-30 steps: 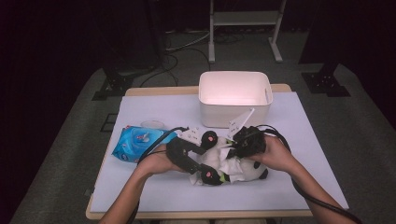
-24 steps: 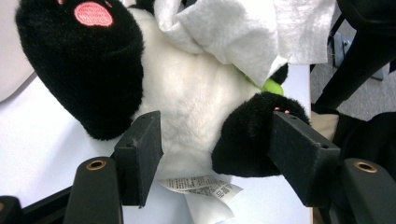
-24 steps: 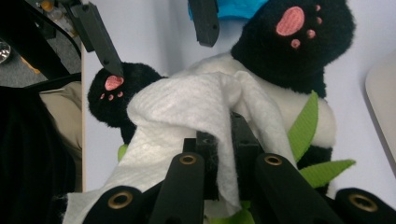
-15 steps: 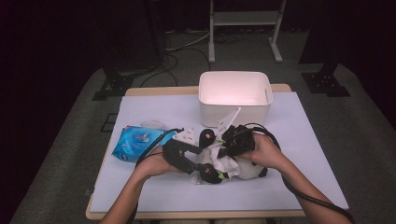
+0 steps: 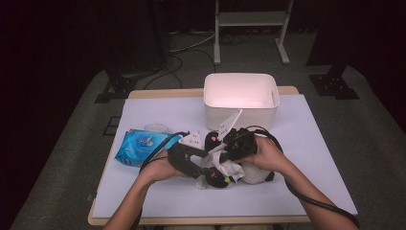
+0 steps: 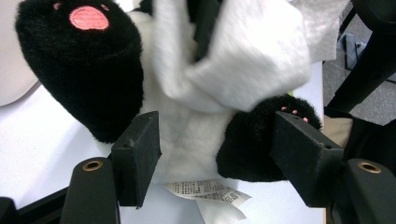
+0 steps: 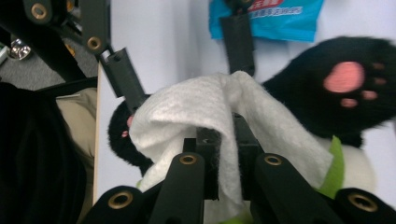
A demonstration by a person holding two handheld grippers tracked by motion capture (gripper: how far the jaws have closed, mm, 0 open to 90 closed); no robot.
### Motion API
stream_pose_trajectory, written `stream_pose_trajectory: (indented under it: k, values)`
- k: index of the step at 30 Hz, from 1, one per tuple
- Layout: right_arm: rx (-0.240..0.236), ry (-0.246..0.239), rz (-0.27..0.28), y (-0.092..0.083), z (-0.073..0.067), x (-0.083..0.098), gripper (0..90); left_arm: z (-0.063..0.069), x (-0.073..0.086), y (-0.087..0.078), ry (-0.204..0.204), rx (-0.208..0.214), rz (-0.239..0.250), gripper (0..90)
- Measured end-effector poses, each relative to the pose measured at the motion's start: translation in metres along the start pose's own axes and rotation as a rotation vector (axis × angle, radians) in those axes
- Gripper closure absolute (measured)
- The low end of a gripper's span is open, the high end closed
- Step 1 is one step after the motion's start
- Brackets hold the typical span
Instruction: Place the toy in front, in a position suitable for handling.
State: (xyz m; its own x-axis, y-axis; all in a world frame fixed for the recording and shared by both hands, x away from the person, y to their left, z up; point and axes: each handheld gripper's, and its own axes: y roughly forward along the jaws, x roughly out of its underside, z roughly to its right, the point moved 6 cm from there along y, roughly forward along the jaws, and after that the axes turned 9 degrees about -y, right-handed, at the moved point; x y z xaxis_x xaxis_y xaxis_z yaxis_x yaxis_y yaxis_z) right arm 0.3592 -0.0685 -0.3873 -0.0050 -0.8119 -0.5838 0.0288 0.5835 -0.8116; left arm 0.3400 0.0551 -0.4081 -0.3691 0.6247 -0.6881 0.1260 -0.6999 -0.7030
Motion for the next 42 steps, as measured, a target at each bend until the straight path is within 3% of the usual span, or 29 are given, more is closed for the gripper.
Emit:
stream_pose_trajectory:
  k: [13, 23, 26, 31, 42]
  values:
    - [0.064, 0.046, 0.048, -0.015, 0.023, 0.003, 84.6, 0.002, -0.001, 0.003, 0.003, 0.017, -0.009, 33.7]
    - [0.101, 0.033, 0.079, -0.025, 0.033, -0.017, 84.6, 0.003, -0.002, 0.004, 0.019, 0.022, -0.022, 33.7]
    - [0.108, 0.018, 0.085, -0.024, 0.036, -0.025, 84.5, 0.004, -0.002, 0.004, 0.015, 0.025, -0.019, 33.7]
    - [0.105, 0.033, 0.077, -0.020, 0.042, -0.031, 84.6, 0.003, -0.002, 0.003, 0.018, 0.020, -0.015, 34.6]
    - [0.095, 0.071, 0.062, -0.023, 0.042, -0.009, 84.5, 0.000, -0.003, 0.001, 0.010, 0.009, -0.001, 34.6]
